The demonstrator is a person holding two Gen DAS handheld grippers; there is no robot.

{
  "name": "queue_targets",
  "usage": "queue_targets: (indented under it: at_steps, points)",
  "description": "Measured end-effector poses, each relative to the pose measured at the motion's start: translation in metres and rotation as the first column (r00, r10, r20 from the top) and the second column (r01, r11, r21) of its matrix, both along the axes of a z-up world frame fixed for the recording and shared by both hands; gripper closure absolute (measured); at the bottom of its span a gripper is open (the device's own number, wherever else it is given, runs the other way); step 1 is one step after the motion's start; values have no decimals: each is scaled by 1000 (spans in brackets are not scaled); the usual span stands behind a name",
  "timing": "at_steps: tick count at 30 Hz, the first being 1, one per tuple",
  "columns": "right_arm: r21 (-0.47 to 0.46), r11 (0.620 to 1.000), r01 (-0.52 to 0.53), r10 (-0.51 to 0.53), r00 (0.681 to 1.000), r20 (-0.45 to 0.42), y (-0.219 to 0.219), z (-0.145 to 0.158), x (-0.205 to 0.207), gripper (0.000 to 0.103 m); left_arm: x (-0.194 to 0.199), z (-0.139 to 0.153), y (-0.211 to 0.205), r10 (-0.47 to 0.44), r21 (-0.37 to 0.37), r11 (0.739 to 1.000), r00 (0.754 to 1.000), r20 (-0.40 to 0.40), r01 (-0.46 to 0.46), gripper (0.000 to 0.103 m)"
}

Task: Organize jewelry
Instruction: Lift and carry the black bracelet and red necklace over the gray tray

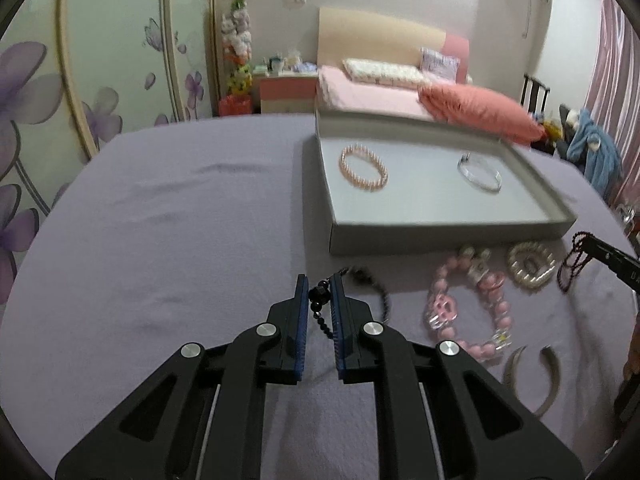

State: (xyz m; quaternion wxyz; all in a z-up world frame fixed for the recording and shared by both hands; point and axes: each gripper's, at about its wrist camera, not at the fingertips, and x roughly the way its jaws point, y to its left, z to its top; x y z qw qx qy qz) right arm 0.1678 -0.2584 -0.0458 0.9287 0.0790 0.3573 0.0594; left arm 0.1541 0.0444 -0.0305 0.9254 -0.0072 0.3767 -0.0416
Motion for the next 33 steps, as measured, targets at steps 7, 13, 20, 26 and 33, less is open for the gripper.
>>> queue_targets:
  at_steps: [7,13,20,26,33]
  points:
    - [42,999,-30,26,996,87,12,28,-17,95,-19,21,-5,-6,-32,999,996,90,9,91]
    - [69,996,-60,50,988,145,21,46,-29,95,-31,35,-14,-12,-45,999,988,151,19,91]
    - [93,992,-84,62,975,215,37,64,-46,95,-43,49,-28,-8,-44,999,973,229,19,91]
    - [65,995,-77,55,954,295,51,74,-59,95,-58,59,-42,-6,-26,1000,947,321,15,91]
    - [0,1000,-23,22,919,393,63,83,-75,95,-70,67,-57,-15,5,1000,907,420,14,91]
